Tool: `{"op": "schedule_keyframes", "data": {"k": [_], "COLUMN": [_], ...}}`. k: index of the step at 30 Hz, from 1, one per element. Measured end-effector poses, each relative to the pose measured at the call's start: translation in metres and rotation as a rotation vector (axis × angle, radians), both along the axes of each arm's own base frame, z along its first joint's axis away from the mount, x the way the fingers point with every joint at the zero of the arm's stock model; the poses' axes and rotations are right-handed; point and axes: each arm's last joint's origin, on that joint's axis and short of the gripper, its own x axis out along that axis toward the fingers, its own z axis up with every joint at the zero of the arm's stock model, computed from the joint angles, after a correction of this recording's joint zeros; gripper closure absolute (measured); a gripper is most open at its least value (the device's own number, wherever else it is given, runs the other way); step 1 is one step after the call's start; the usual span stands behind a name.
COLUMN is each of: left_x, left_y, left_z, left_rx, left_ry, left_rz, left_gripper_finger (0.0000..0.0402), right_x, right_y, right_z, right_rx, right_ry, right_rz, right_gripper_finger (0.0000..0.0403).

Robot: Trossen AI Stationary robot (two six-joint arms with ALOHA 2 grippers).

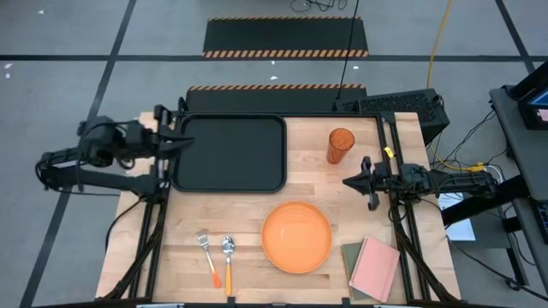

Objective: Pick and place plate/cup/fork/spoon on tray
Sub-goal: Put the orange cup on the black serving tray

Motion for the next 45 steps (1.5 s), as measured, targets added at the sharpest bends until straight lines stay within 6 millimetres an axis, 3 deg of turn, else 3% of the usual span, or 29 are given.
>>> {"op": "schedule_keyframes", "data": {"k": [9,21,27,35,42,45], "left_x": [0.042,0.070,0.075,0.074,0.074,0.074], "left_y": [0.002,0.003,0.004,0.001,0.000,0.001], "left_z": [-0.009,-0.038,-0.041,-0.042,-0.044,-0.045], "left_rx": [0.027,0.024,-0.050,-0.053,-0.040,-0.037], "left_ry": [0.214,0.453,0.468,0.476,0.500,0.506], "left_rz": [0.007,0.003,0.006,-0.008,0.053,0.083], "left_gripper_finger": [0.0371,0.0371,0.0371,0.0371,0.0371,0.0371], "right_x": [0.002,0.016,0.035,0.060,0.078,0.088], "right_y": [0.000,0.001,0.006,0.012,0.013,0.013], "right_z": [-0.001,0.046,0.085,0.157,0.216,0.231], "right_rx": [0.015,0.001,-0.050,-0.215,-0.358,-0.397], "right_ry": [0.048,0.089,0.106,0.089,0.227,0.306], "right_rz": [-0.016,-0.078,-0.116,-0.153,-0.192,-0.206], "right_gripper_finger": [0.0403,0.0403,0.0403,0.0403,0.0403,0.0403]}}
